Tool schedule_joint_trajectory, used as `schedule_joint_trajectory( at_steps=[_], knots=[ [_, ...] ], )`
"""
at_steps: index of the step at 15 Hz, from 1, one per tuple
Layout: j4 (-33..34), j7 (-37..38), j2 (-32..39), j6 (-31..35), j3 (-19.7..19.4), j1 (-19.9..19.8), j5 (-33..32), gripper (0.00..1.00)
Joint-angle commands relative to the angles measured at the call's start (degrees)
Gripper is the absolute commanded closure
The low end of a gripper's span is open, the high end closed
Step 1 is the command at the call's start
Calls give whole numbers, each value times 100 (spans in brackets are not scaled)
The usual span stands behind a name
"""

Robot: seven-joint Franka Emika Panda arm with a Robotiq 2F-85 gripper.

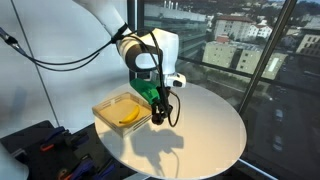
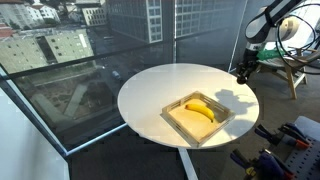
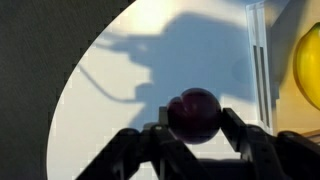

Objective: Put the plum in the crate

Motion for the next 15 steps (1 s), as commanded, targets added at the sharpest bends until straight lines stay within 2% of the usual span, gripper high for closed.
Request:
schedule_joint_trajectory(
  at_steps=[1,8,15],
  knots=[
    [-38,35,-416,-380,-90,65,-93,69],
    [-35,46,-832,-741,-147,112,-131,69],
    [24,-84,-811,-812,-135,176,-80,69]
  ],
)
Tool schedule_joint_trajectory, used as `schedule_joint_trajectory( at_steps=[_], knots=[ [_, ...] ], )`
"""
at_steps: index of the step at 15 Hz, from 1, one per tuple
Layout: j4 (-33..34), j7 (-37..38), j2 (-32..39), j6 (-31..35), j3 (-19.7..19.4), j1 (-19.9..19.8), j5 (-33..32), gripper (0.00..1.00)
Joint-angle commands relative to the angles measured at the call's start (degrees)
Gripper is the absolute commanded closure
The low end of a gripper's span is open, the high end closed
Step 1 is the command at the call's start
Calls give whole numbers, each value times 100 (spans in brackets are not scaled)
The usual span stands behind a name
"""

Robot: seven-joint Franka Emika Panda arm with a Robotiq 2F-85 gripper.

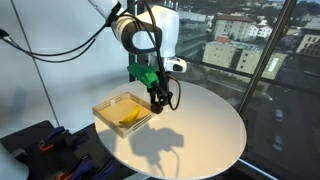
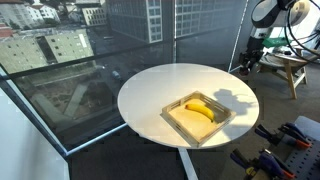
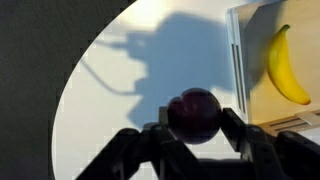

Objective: Put the plum in the crate

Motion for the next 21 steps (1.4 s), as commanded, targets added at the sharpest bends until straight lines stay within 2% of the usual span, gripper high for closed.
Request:
schedule_joint_trajectory(
  at_steps=[1,21],
  knots=[
    [41,-100,-61,-150,-48,97,-74,69],
    [300,-111,74,-134,248,624,-46,69]
  ],
)
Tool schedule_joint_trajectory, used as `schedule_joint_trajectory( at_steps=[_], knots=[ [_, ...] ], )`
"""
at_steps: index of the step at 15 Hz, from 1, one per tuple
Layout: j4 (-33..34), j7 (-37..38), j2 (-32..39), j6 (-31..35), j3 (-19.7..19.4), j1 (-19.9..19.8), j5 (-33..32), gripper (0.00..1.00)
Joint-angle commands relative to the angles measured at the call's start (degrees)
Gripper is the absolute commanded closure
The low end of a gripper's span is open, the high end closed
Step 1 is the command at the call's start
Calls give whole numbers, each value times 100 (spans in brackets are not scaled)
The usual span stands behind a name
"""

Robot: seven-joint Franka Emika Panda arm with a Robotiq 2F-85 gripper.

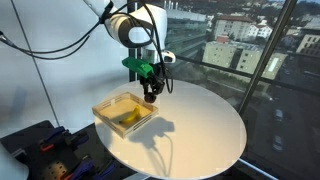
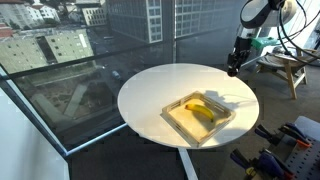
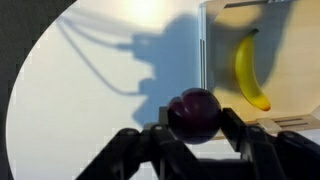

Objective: Put the plum in the crate

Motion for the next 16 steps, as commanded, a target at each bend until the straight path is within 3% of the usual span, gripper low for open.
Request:
schedule_joint_trajectory(
  at_steps=[1,16],
  knots=[
    [225,-45,78,-134,72,58,-49,69],
    [504,107,311,-296,312,353,-505,69]
  ],
)
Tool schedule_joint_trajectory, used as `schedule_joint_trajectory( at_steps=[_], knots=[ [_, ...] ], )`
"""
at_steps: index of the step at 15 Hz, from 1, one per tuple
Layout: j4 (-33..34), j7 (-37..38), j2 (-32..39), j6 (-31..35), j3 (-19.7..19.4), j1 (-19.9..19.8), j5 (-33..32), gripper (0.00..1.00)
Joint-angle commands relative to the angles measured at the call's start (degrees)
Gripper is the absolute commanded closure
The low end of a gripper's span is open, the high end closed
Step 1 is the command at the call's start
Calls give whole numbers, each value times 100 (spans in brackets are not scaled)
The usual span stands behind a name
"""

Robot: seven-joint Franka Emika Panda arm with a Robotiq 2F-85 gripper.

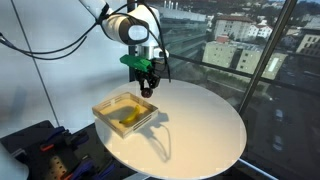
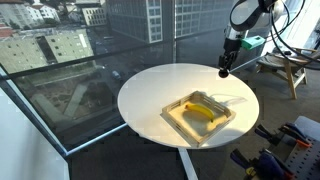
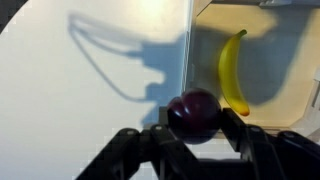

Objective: Put the plum in the crate

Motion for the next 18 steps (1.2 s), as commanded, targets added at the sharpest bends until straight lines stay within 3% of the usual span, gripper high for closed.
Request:
schedule_joint_trajectory(
  at_steps=[1,18],
  knots=[
    [241,88,108,-271,57,46,-166,69],
    [448,50,371,-661,338,292,-163,69]
  ],
)
